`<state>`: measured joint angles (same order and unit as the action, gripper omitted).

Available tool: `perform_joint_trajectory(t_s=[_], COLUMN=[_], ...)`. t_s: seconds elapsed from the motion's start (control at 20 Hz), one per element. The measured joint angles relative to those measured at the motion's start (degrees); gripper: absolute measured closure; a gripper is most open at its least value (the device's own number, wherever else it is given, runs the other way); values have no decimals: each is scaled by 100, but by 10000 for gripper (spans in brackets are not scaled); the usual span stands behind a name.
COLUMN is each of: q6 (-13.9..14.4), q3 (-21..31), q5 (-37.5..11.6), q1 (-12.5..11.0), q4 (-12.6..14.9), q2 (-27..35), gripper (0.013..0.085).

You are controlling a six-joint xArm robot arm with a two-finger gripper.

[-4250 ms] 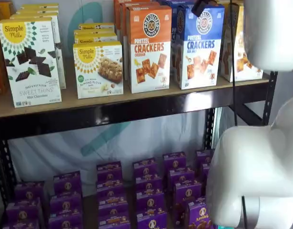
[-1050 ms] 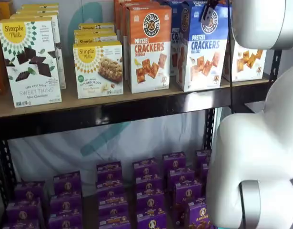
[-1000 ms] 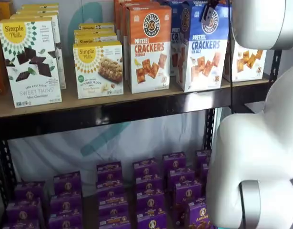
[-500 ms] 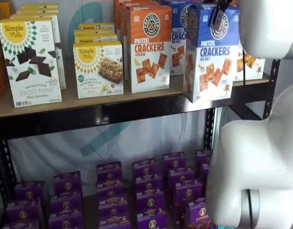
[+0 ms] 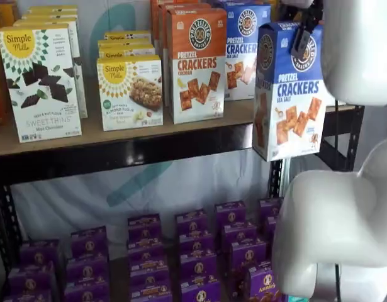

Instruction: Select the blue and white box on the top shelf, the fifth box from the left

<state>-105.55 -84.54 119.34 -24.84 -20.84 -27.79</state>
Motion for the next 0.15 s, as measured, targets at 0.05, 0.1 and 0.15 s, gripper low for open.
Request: perform_joint_trajectory(t_s=[0.05, 0.1, 0.15], q6=[-24, -50, -69], q3=[51, 101, 134], q5=[18, 40, 58], q1=[-24, -50, -68], q4=[0, -2, -2], q2=[-43, -88, -116], gripper=[450, 450, 450])
